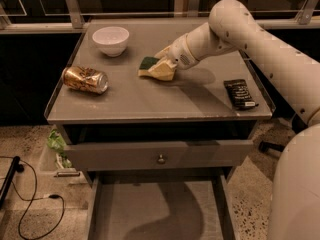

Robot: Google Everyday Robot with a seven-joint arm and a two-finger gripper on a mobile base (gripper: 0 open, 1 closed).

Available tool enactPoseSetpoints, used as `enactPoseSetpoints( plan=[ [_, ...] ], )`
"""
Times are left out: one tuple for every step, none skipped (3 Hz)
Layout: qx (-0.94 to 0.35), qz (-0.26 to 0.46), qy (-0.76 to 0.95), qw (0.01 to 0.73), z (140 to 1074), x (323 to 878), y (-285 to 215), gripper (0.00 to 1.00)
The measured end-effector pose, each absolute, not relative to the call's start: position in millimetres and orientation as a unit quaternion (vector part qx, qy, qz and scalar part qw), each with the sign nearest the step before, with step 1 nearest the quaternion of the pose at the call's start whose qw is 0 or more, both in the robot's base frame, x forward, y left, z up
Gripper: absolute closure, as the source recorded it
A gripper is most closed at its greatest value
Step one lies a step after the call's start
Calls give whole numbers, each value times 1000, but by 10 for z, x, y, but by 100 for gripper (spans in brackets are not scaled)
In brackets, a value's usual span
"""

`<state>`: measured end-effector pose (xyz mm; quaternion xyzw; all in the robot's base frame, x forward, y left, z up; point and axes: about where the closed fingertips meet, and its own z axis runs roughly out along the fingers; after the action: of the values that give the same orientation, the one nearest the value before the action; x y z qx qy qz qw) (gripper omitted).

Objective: Place sponge into middle drawer

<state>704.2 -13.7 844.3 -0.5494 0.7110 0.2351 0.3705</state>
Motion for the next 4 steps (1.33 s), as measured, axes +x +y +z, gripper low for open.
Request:
enactPoseSetpoints(
  plan=[
    [-575, 234, 689, 374, 8540, 6810, 7, 100],
    [-614, 218, 653, 386, 8813, 6348, 128, 100],
    [-647, 194, 623, 394, 9081, 5831, 91, 100],
    [-652, 188, 612, 406, 9124, 5343, -117, 100]
  ],
)
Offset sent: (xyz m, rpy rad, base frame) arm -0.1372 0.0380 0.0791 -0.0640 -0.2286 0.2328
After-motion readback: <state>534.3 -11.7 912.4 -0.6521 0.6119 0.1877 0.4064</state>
